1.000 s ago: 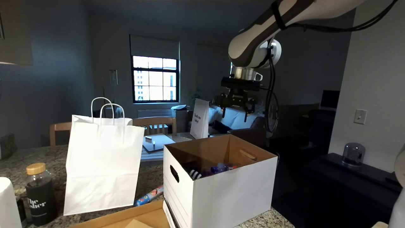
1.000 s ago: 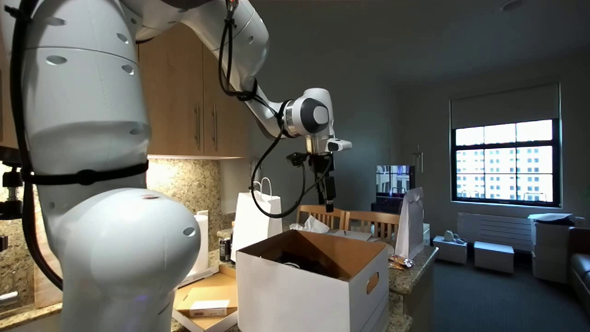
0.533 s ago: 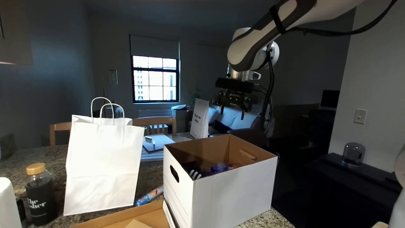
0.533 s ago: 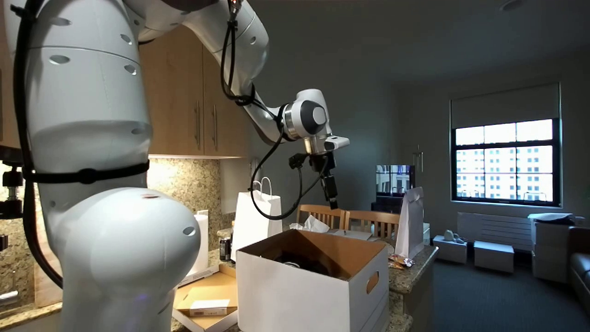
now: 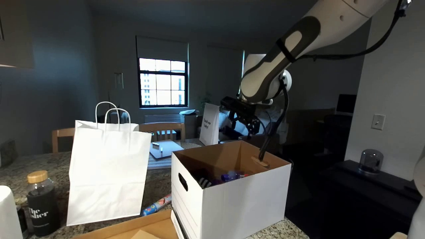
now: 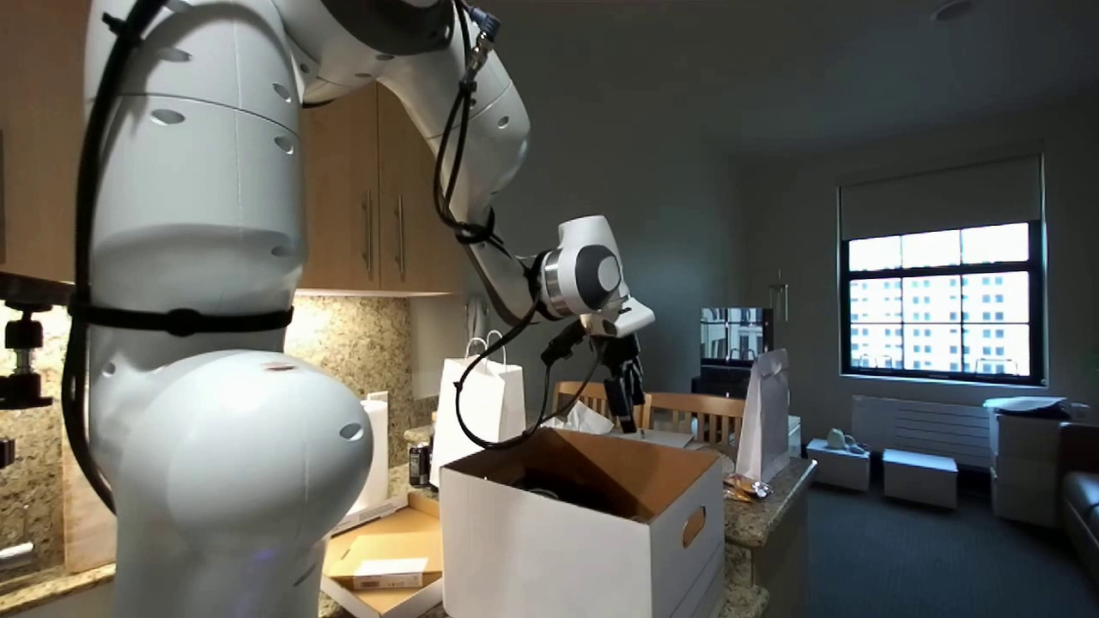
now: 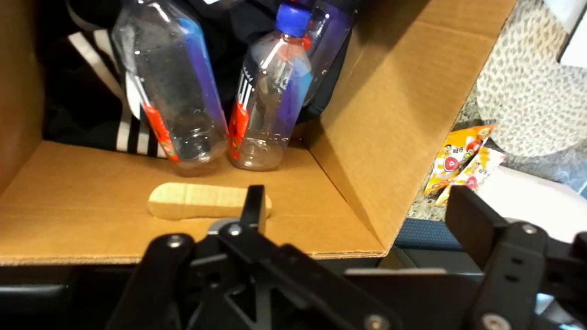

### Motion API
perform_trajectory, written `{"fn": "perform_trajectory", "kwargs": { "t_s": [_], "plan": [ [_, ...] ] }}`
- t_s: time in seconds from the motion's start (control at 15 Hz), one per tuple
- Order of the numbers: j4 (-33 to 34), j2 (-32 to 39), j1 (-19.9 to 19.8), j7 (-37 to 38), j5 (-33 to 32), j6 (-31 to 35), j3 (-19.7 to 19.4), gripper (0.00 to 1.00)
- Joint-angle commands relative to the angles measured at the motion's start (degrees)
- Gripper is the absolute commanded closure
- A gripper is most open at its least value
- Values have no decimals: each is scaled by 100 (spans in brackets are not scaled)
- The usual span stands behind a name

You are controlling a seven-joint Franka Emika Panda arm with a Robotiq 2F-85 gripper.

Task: Pick up two bottles from the box and put them on the box cover

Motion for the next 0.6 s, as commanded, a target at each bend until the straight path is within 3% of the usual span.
{"fn": "perform_trajectory", "kwargs": {
  "t_s": [0.0,0.27,0.53],
  "plan": [
    [-40,76,71,3,16,109,-105,0],
    [60,126,104,-43,75,49,-103,0],
    [543,626,258,-1342,1857,-333,-6,0]
  ]
}}
